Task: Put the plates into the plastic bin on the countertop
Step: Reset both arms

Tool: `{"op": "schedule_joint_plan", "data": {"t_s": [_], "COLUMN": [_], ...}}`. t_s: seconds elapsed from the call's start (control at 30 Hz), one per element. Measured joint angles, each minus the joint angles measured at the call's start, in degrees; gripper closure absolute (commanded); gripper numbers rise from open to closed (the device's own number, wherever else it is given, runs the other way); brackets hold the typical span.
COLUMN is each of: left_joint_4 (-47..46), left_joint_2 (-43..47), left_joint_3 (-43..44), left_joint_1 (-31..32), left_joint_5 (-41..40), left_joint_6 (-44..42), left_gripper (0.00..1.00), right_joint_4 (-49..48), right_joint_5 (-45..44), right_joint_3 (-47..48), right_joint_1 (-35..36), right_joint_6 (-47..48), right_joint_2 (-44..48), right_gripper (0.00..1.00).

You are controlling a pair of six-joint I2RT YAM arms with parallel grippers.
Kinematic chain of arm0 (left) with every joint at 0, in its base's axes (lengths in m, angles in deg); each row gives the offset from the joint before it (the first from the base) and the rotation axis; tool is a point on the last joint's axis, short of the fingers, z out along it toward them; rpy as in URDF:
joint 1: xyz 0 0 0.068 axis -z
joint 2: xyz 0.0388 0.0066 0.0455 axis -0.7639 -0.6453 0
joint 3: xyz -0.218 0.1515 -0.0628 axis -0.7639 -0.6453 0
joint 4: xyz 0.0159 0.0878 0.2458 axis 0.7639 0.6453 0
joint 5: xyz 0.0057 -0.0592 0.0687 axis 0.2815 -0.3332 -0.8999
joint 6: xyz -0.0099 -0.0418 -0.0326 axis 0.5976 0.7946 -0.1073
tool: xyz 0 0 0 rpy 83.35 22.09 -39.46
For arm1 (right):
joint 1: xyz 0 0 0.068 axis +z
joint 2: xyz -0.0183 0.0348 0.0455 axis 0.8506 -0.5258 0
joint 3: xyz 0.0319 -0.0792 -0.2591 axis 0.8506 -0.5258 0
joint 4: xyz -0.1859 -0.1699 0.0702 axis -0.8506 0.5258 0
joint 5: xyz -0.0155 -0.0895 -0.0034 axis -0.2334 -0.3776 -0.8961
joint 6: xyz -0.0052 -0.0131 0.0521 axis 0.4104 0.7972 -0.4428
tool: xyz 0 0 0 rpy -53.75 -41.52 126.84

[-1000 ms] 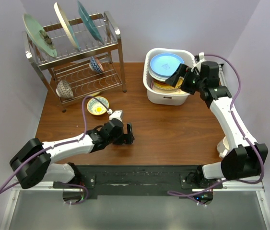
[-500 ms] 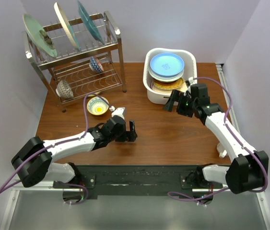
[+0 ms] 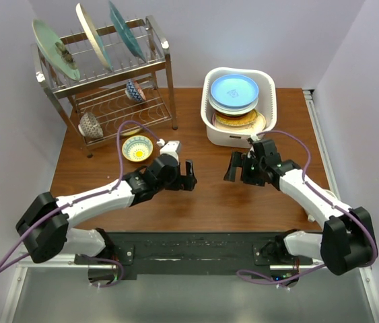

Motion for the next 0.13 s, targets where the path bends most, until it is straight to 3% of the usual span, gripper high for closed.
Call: {"op": "schedule_joint_plan", "data": {"t_s": [0.13], "left_joint_4": [0.26], "left_joint_2": [0.04], "left_joint_3": [0.13], "left_joint_1": [-0.02], "left_joint_5": [-0.22], "left_joint_6": [-1.42], "left_gripper": [0.00], "right_joint_4": [-1.03], "right_joint_5": [-0.17], "right_joint_3": [-2.56], "right_joint_1": [0.00], "right_joint_6": [-0.02], "right_joint_2": [0.66], "right_gripper": [0.01]}}
